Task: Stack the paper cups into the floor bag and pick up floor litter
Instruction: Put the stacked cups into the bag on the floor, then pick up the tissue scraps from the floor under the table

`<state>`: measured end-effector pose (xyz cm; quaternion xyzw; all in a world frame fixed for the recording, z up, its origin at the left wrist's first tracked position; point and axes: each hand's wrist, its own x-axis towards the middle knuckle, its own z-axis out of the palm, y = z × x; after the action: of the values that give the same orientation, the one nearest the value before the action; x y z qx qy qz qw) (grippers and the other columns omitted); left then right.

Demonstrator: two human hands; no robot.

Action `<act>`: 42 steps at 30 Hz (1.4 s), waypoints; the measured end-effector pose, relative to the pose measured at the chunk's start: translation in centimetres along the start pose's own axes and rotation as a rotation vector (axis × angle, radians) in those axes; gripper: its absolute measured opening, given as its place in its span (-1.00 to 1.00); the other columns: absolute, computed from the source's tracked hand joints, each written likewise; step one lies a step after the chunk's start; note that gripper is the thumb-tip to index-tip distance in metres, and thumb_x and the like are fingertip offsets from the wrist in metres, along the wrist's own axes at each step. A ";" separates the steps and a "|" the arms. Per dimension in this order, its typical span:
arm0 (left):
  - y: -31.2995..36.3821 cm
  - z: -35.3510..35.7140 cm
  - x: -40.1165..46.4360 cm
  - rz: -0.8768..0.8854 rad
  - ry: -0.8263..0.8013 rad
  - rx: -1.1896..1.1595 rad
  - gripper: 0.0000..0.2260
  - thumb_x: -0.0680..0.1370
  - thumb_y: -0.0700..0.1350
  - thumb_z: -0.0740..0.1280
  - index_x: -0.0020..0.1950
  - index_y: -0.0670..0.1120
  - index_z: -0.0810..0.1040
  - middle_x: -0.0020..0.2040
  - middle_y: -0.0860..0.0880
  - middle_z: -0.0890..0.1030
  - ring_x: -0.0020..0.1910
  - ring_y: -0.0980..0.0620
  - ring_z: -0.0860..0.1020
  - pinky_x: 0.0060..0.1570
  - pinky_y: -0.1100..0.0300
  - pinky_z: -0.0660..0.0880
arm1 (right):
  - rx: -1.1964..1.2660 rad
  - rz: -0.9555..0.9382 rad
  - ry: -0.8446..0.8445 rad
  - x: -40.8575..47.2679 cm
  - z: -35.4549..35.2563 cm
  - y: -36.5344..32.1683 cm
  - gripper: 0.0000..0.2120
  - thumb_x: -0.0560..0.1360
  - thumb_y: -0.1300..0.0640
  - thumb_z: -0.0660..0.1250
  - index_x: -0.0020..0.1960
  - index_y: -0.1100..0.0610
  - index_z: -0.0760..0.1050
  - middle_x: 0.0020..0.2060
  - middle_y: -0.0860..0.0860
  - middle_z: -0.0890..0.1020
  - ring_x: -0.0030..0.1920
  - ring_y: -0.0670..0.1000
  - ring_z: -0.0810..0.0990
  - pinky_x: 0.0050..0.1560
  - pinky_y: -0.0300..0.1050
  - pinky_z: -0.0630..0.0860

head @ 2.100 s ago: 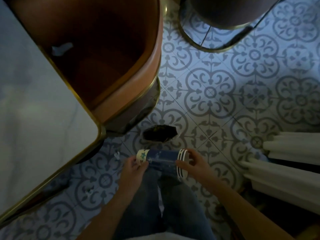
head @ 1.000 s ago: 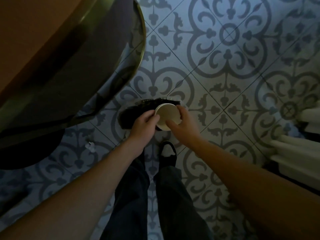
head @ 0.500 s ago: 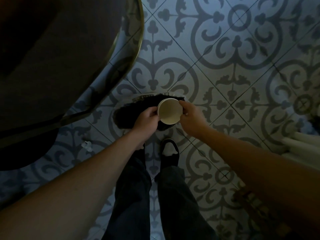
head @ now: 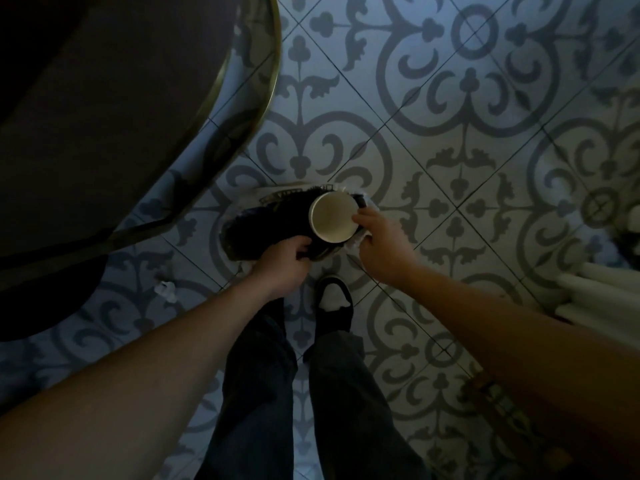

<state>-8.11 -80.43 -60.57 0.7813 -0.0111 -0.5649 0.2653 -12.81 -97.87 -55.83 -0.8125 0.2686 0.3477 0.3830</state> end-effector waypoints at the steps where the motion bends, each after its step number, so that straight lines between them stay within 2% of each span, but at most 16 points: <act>1: -0.1 0.0 -0.2 0.016 -0.011 0.059 -0.60 0.56 -0.14 0.25 0.41 -0.08 0.41 0.36 -0.10 0.51 0.33 -0.11 0.46 0.31 0.05 0.40 | 0.000 0.005 0.002 0.1 0.0 0.1 -0.50 0.49 0.35 0.17 0.43 0.21 0.31 0.49 0.09 0.25 0.50 0.08 0.18 0.46 -0.10 0.11; 7: -0.1 0.6 -1.5 0.153 -0.064 0.254 -0.66 0.58 -0.12 0.25 0.34 -0.11 0.49 0.33 -0.12 0.54 0.30 -0.09 0.49 0.26 0.07 0.45 | -0.011 0.006 -0.002 -0.1 0.1 0.4 -0.53 0.50 0.33 0.18 0.40 0.18 0.37 0.47 0.07 0.30 0.48 0.06 0.22 0.46 -0.10 0.13; 10: -0.1 0.9 -2.4 0.201 -0.032 0.285 -0.77 0.56 -0.13 0.26 0.15 -0.15 0.59 0.13 -0.10 0.64 0.10 -0.06 0.58 0.03 0.18 0.49 | -0.027 -0.011 -0.008 -0.6 0.0 0.2 -0.56 0.50 0.32 0.18 0.37 0.18 0.41 0.44 0.07 0.35 0.46 0.06 0.26 0.44 -0.10 0.17; 12: -0.3 1.0 -3.0 0.230 -0.007 0.279 -0.80 0.54 -0.12 0.25 0.07 -0.12 0.60 0.02 -0.09 0.66 0.00 -0.05 0.60 -0.03 0.12 0.54 | -0.029 -0.014 -0.008 -1.0 0.0 0.0 -0.57 0.50 0.32 0.15 0.35 0.17 0.43 0.43 0.07 0.37 0.44 0.05 0.29 0.41 -0.13 0.20; 14: -0.4 0.9 -4.0 0.248 0.014 0.236 -0.80 0.53 -0.12 0.24 0.08 -0.10 0.60 0.02 -0.09 0.66 0.01 -0.07 0.60 -0.02 0.04 0.56 | -0.039 -0.027 -0.002 -1.7 0.0 -0.3 -0.61 0.53 0.30 0.15 0.33 0.15 0.44 0.40 0.06 0.41 0.40 0.04 0.36 0.32 -0.21 0.26; 17: -0.6 0.8 -6.0 0.273 0.093 0.165 -0.83 0.53 -0.18 0.25 0.06 -0.14 0.58 0.01 -0.16 0.64 0.02 -0.14 0.60 0.00 0.06 0.53 | -0.072 -0.065 0.010 -3.1 -0.1 -1.2 -0.66 0.55 0.25 0.18 0.31 0.12 0.44 0.30 0.06 0.49 0.27 0.04 0.47 0.14 -0.27 0.30; 20: -1.5 0.3 -8.6 0.255 0.243 0.221 -0.79 0.51 -0.19 0.27 0.09 -0.21 0.58 0.04 -0.17 0.64 0.02 -0.17 0.59 -0.05 0.12 0.49 | -0.105 -0.132 -0.024 -4.6 0.2 -2.4 -0.66 0.52 0.26 0.22 0.28 0.12 0.44 0.25 0.06 0.51 0.24 0.06 0.48 0.12 -0.27 0.32; 22: -2.6 -0.1 -10.0 0.246 0.325 0.275 -0.71 0.48 -0.13 0.24 0.12 -0.19 0.60 0.05 -0.14 0.64 0.01 -0.15 0.59 -0.01 0.11 0.51 | -0.161 -0.175 -0.066 -5.4 0.8 -3.0 -0.60 0.51 0.23 0.23 0.34 0.12 0.39 0.31 0.04 0.46 0.28 0.07 0.45 0.20 -0.21 0.36; 26: -4.9 -1.1 -13.4 0.197 0.437 0.277 -0.64 0.42 -0.01 0.13 -0.01 -0.16 0.60 -0.06 -0.09 0.63 -0.11 -0.07 0.56 -0.09 0.02 0.54 | -0.277 -0.236 -0.139 -7.0 2.3 -5.0 -0.55 0.54 0.15 0.23 0.42 0.09 0.31 0.38 0.03 0.38 0.35 0.08 0.38 0.34 -0.03 0.37; 30: -8.2 -0.9 -16.1 0.148 0.475 0.208 -0.64 0.44 -0.02 0.17 0.08 -0.17 0.60 0.00 -0.11 0.63 -0.06 -0.07 0.58 -0.06 0.00 0.56 | -0.367 -0.287 -0.189 -8.4 4.6 -6.8 -0.52 0.53 0.12 0.23 0.44 0.09 0.28 0.42 0.05 0.33 0.38 0.11 0.35 0.37 0.04 0.37; 32: -9.9 -0.8 -17.3 0.097 0.500 0.193 -0.70 0.49 -0.07 0.24 0.11 -0.19 0.59 0.03 -0.13 0.62 -0.05 -0.08 0.58 -0.04 -0.01 0.56 | -0.402 -0.310 -0.219 -8.9 6.2 -7.1 -0.51 0.51 0.12 0.22 0.43 0.07 0.28 0.43 0.05 0.30 0.39 0.12 0.32 0.37 0.07 0.37; 36: -13.9 -0.2 -20.0 0.027 0.525 0.142 -0.64 0.53 -0.05 0.29 0.30 -0.14 0.51 0.19 -0.11 0.58 0.09 -0.07 0.55 0.10 0.04 0.51 | -0.470 -0.316 -0.209 -10.6 9.8 -8.0 -0.54 0.51 0.06 0.23 0.41 -0.01 0.30 0.40 -0.01 0.33 0.34 0.08 0.38 0.32 0.00 0.42; 38: -16.0 0.0 -21.1 0.013 0.532 0.131 -0.65 0.53 -0.06 0.30 0.28 -0.16 0.52 0.17 -0.13 0.59 0.09 -0.09 0.56 0.11 0.00 0.52 | -0.503 -0.295 -0.214 -11.7 11.4 -8.6 -0.52 0.54 0.09 0.21 0.44 0.02 0.25 0.43 0.01 0.29 0.37 0.08 0.36 0.35 -0.02 0.37; 40: -18.4 0.2 -22.7 0.017 0.560 0.113 -0.72 0.51 -0.10 0.33 0.18 -0.19 0.57 0.11 -0.14 0.62 0.04 -0.10 0.58 0.05 -0.01 0.54 | -0.552 -0.283 -0.217 -12.8 13.3 -8.9 -0.50 0.55 0.09 0.20 0.47 0.03 0.21 0.46 0.01 0.26 0.39 0.09 0.33 0.38 0.00 0.33; 42: -20.6 0.4 -24.1 0.035 0.586 0.102 -0.74 0.50 -0.11 0.35 0.15 -0.17 0.59 0.09 -0.11 0.64 0.03 -0.08 0.58 0.03 0.03 0.55 | -0.594 -0.284 -0.218 -13.8 14.8 -9.2 -0.48 0.55 0.08 0.20 0.49 0.02 0.17 0.46 0.00 0.24 0.36 0.09 0.36 0.30 -0.04 0.38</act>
<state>-23.00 -55.25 -48.34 0.9230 0.0241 -0.3095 0.2274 -20.12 -78.34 -48.04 -0.8760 -0.0027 0.4385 0.2010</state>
